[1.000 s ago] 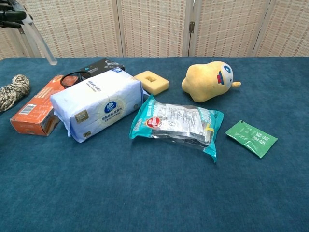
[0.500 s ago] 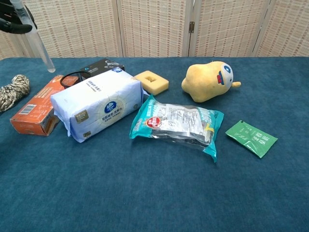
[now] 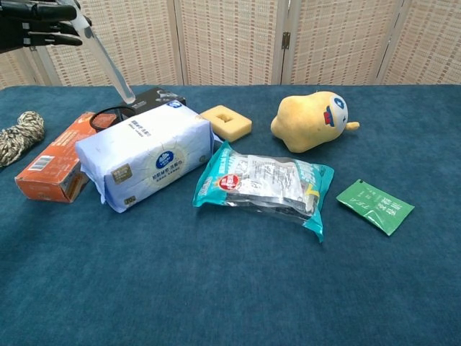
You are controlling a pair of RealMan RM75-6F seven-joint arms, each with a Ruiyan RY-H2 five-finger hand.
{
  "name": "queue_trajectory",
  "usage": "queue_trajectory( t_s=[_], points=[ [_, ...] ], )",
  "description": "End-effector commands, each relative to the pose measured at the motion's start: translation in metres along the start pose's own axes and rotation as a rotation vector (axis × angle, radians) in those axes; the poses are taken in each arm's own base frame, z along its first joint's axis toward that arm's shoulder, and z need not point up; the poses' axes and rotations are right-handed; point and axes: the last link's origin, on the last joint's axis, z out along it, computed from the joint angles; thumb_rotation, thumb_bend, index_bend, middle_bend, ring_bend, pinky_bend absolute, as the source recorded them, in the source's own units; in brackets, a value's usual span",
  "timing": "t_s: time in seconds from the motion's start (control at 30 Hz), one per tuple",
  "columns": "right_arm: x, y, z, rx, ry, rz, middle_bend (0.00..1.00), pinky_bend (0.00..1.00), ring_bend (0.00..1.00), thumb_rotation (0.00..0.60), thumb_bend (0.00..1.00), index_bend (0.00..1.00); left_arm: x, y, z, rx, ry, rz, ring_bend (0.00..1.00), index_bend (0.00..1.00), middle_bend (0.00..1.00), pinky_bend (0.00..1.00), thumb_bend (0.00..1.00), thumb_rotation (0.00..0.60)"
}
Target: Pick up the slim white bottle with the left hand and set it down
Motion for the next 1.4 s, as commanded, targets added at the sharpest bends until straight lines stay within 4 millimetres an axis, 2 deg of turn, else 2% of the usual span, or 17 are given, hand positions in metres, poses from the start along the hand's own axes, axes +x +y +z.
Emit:
queue_trajectory(
  t_s=[0.03,0.17,0.2,0.23,0.33,0.47,0.67,0.8,0.93,1.1,1.2,1.3,1.4],
  points=[
    [0.000,0.000,0.000,0.002,-0.001,0.000,0.29,0.25,0.20,0.600,0.23,0.25,0.017,-0.008,0.003,0.002,0.049,0.358,0.32,0.63,0.47,0.17,0.52,0.600],
    [-0.001,0.000,0.001,0.003,-0.002,0.001,0.29,0.25,0.20,0.600,0.23,0.25,0.018,-0.008,0.003,0.009,0.068,0.413,0.32,0.63,0.47,0.16,0.52,0.600],
    [-0.001,-0.001,0.001,0.007,-0.003,0.003,0.29,0.25,0.20,0.600,0.23,0.25,0.029,-0.010,0.000,0.018,0.110,0.564,0.31,0.63,0.47,0.16,0.52,0.600],
    [-0.001,-0.001,0.001,0.007,-0.003,0.003,0.29,0.25,0.20,0.600,0.23,0.25,0.029,-0.011,-0.002,0.023,0.133,0.602,0.31,0.63,0.47,0.16,0.52,0.600],
    [-0.001,0.000,0.001,0.005,-0.005,0.004,0.29,0.25,0.20,0.600,0.23,0.25,0.024,-0.008,-0.004,0.043,0.158,0.600,0.31,0.63,0.47,0.15,0.52,0.600],
    [-0.002,0.001,0.001,0.002,-0.005,0.006,0.29,0.25,0.20,0.600,0.23,0.25,0.010,-0.001,-0.005,0.031,0.119,0.355,0.31,0.63,0.47,0.15,0.52,0.600],
    [-0.001,0.001,0.001,-0.003,-0.005,0.003,0.29,0.25,0.20,0.600,0.23,0.25,0.009,0.017,-0.001,0.005,0.053,-0.029,0.31,0.63,0.46,0.15,0.52,0.600],
    [-0.002,0.001,0.002,-0.004,-0.008,0.000,0.29,0.25,0.20,0.600,0.23,0.25,0.013,0.021,0.002,0.001,0.021,-0.158,0.31,0.63,0.45,0.15,0.52,0.600],
    [-0.002,0.001,0.002,-0.007,-0.014,-0.004,0.29,0.25,0.20,0.600,0.23,0.25,0.020,0.012,0.003,0.000,0.018,-0.021,0.31,0.63,0.45,0.15,0.52,0.600],
    [-0.003,0.001,0.002,-0.014,-0.034,-0.017,0.29,0.25,0.20,0.600,0.23,0.25,0.024,-0.008,0.006,-0.010,0.081,0.343,0.29,0.63,0.43,0.15,0.52,0.600],
    [-0.004,0.001,0.003,-0.005,-0.057,-0.040,0.29,0.25,0.20,0.600,0.23,0.25,0.027,-0.017,0.008,0.011,0.115,0.500,0.29,0.63,0.43,0.15,0.52,0.600],
    [-0.004,-0.001,0.005,0.004,-0.060,-0.058,0.29,0.25,0.20,0.600,0.23,0.25,0.029,-0.021,0.007,0.022,0.148,0.616,0.28,0.63,0.42,0.14,0.52,0.600],
    [-0.004,-0.002,0.006,0.004,-0.058,-0.055,0.29,0.25,0.20,0.600,0.23,0.25,0.027,-0.022,0.007,0.032,0.179,0.655,0.28,0.63,0.42,0.14,0.52,0.600]
  ],
)
